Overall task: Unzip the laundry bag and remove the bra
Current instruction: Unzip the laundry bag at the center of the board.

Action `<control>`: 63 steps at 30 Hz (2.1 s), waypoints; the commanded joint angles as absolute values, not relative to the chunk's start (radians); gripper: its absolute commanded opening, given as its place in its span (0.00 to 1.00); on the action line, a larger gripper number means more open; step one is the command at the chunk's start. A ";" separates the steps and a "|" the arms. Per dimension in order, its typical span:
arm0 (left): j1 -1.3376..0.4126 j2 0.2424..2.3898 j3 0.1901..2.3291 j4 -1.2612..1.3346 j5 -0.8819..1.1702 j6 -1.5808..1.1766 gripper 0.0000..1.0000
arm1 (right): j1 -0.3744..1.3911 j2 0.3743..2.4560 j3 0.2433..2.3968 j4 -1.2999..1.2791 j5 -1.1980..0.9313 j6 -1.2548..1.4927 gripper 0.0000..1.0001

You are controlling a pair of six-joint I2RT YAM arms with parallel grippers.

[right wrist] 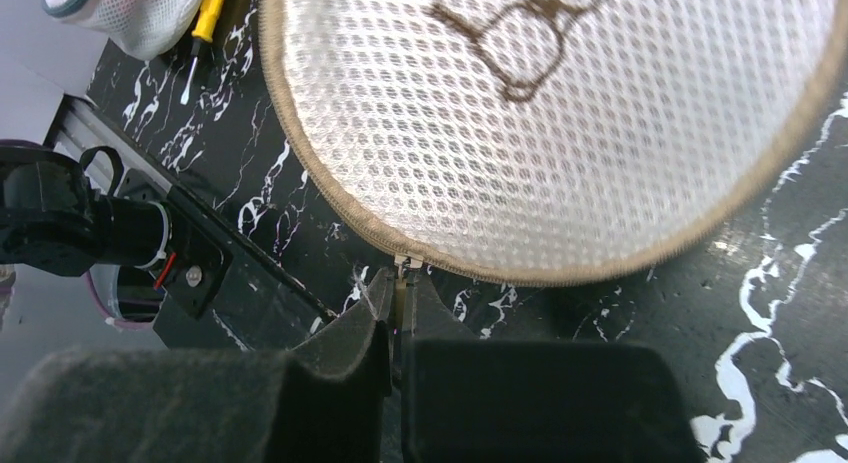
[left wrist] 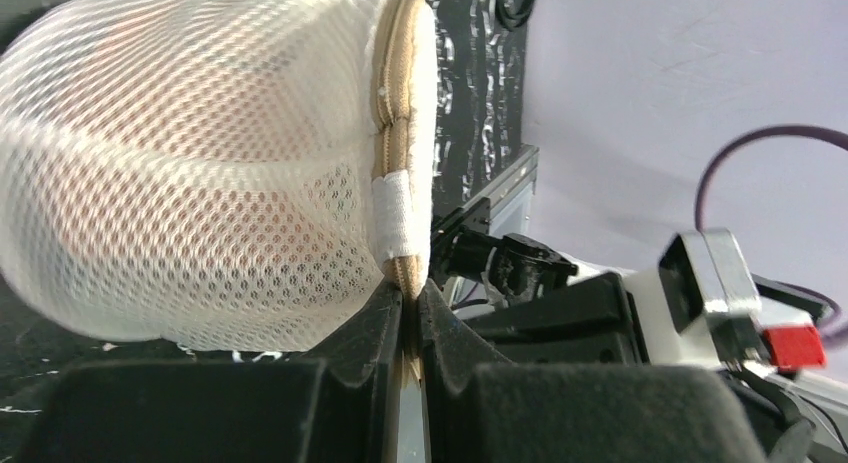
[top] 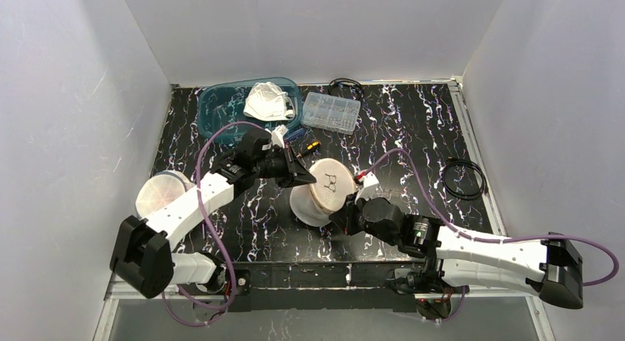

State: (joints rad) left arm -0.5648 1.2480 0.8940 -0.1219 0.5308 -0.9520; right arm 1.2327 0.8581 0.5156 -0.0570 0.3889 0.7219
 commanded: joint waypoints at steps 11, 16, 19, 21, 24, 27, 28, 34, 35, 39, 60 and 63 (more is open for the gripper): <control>-0.534 1.135 0.856 -0.327 0.399 -0.836 0.74 | 1.242 0.997 0.565 0.165 0.328 0.716 0.01; -0.534 1.005 0.815 -0.448 0.335 -0.884 0.86 | 1.244 1.019 0.579 0.184 0.325 0.725 0.01; -0.537 0.927 0.776 -0.480 0.324 -0.961 0.87 | 1.245 1.041 0.592 0.195 0.320 0.728 0.01; -0.545 0.894 0.748 -0.483 0.325 -1.028 0.87 | 1.245 1.060 0.602 0.202 0.311 0.735 0.01; -0.586 0.871 0.727 -0.474 0.290 -1.111 0.83 | 1.249 1.097 0.612 0.228 0.292 0.742 0.01; -0.616 0.885 0.734 -0.468 0.241 -1.136 0.79 | 1.253 1.129 0.621 0.245 0.283 0.744 0.01; -0.619 0.892 0.735 -0.461 0.236 -1.147 0.78 | 1.254 1.139 0.624 0.252 0.277 0.743 0.01; -0.623 0.965 0.741 -0.404 0.225 -1.173 0.63 | 1.261 1.168 0.641 0.266 0.264 0.738 0.01; -0.624 0.978 0.742 -0.398 0.228 -1.173 0.60 | 1.261 1.170 0.641 0.267 0.264 0.736 0.01; -0.627 1.014 0.734 -0.366 0.228 -1.171 0.46 | 1.262 1.168 0.637 0.265 0.264 0.738 0.01; -0.626 1.058 0.751 -0.357 0.214 -1.108 0.00 | 1.263 1.003 0.573 0.060 0.361 0.757 0.01; -0.624 1.059 0.748 -0.342 0.226 -1.110 0.00 | 1.263 0.969 0.557 0.007 0.402 0.775 0.01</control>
State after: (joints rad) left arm -0.6308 1.0630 0.7330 -0.3264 0.2432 -1.1446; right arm 1.2575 1.0225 0.5762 0.0940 0.3248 0.7540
